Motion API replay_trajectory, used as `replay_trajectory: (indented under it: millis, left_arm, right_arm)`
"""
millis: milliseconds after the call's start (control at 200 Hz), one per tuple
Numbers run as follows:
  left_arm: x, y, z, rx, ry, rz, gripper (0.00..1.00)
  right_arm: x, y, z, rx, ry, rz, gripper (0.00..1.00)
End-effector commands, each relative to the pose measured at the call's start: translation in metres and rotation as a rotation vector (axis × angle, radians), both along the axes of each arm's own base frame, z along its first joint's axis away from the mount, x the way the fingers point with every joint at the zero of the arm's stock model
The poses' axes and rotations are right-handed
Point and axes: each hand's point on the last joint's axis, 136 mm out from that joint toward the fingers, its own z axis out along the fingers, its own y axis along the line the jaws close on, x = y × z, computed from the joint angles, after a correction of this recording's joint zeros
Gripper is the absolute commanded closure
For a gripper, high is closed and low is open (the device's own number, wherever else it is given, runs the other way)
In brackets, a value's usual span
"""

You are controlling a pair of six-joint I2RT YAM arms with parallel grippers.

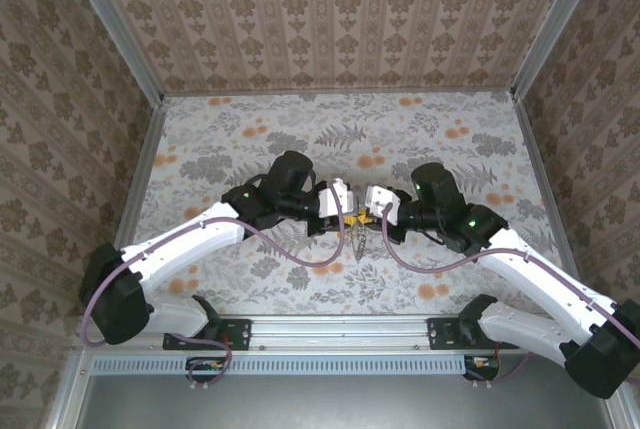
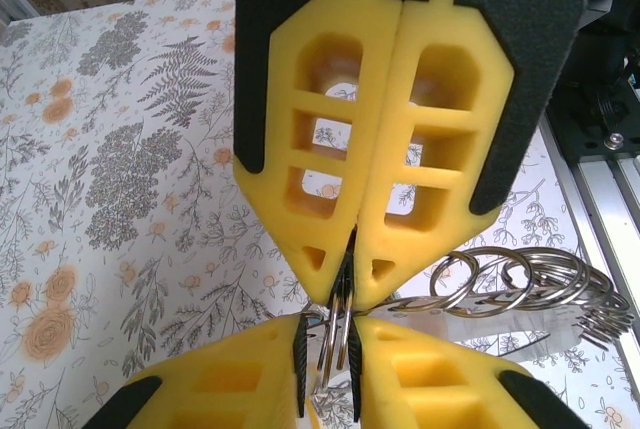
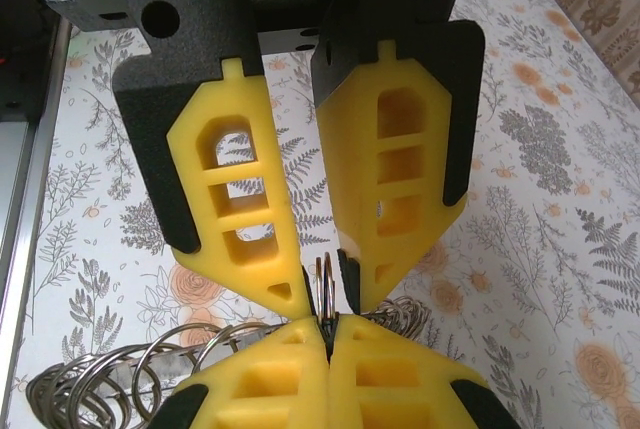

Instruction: Put the keys on the keyring

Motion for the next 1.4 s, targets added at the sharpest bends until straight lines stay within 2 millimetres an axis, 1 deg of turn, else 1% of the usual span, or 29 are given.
replay_trajectory:
  millis: [0,105,220,290,320,445,450,485,490,500,510,560,575,590,660,790,915,975,1030,1165,1315,1395]
  left_arm:
    - [-0.008,-0.005,0.020,-0.038,-0.026,-0.053,0.82]
    - [-0.010,-0.005,0.018,-0.034,-0.023,-0.070,0.87]
    - [-0.014,-0.007,0.019,-0.032,-0.033,-0.086,0.96]
    - [-0.014,-0.009,0.019,-0.032,-0.037,-0.089,0.97]
    - [-0.014,-0.010,0.021,-0.034,-0.039,-0.093,1.00]
    - [-0.017,-0.010,0.025,-0.049,-0.046,-0.111,1.00]
    - [-0.017,-0.010,0.025,-0.050,-0.045,-0.110,1.00]
    - [-0.018,-0.009,0.027,-0.057,-0.052,-0.112,1.00]
    - [-0.018,-0.009,0.027,-0.058,-0.055,-0.113,1.00]
    - [-0.018,-0.009,0.028,-0.062,-0.057,-0.115,1.00]
    - [-0.018,-0.008,0.029,-0.065,-0.060,-0.116,1.00]
    - [-0.019,-0.006,0.033,-0.089,-0.074,-0.120,1.00]
    - [-0.024,-0.005,0.035,-0.105,-0.067,-0.143,1.00]
    - [-0.024,-0.005,0.036,-0.114,-0.068,-0.148,1.00]
    - [-0.030,-0.001,0.043,-0.157,-0.078,-0.176,1.00]
    - [-0.039,0.006,0.047,-0.196,-0.104,-0.216,1.00]
    - [-0.039,0.008,0.055,-0.258,-0.108,-0.210,1.00]
    - [-0.037,0.008,0.058,-0.280,-0.114,-0.199,1.00]
    - [-0.036,0.008,0.060,-0.294,-0.122,-0.193,1.00]
    - [-0.035,0.005,0.065,-0.364,-0.134,-0.186,1.00]
    - [-0.034,0.001,0.065,-0.391,-0.134,-0.187,1.00]
    - [-0.035,-0.001,0.066,-0.397,-0.135,-0.195,1.00]
  right_arm:
    - [0.002,0.009,0.022,0.060,-0.038,0.019,1.00]
    - [0.003,0.009,0.020,0.057,-0.038,0.015,1.00]
    - [0.004,0.010,0.020,0.059,-0.041,0.013,1.00]
    - [0.005,0.010,0.020,0.058,-0.042,0.013,1.00]
    - [0.005,0.010,0.020,0.055,-0.042,0.013,1.00]
    - [0.003,0.008,0.017,0.059,-0.049,0.012,1.00]
    - [0.003,0.008,0.017,0.060,-0.050,0.012,1.00]
    - [0.003,0.007,0.019,0.074,-0.063,0.007,0.88]
    - [0.003,0.007,0.019,0.074,-0.063,0.007,0.88]
    - [0.003,0.007,0.019,0.081,-0.070,0.004,0.84]
    - [0.003,0.006,0.020,0.085,-0.073,0.003,0.83]
    - [0.001,0.004,0.022,0.101,-0.090,0.002,0.78]
    - [0.001,0.004,0.023,0.103,-0.093,0.001,0.77]
    - [0.001,0.003,0.023,0.104,-0.095,-0.001,0.77]
    - [-0.001,0.000,0.024,0.099,-0.096,-0.001,0.77]
    - [-0.010,0.000,0.025,0.095,-0.082,0.039,0.77]
    - [-0.012,0.002,0.024,0.103,-0.067,0.053,0.78]
    - [-0.012,0.002,0.023,0.106,-0.063,0.051,0.74]
    - [-0.012,0.002,0.023,0.107,-0.064,0.047,0.73]
    - [-0.014,0.003,0.022,0.113,-0.054,0.058,0.78]
    - [-0.013,0.007,0.018,0.116,-0.029,0.067,0.76]
    - [-0.012,0.009,0.017,0.128,-0.018,0.066,0.79]
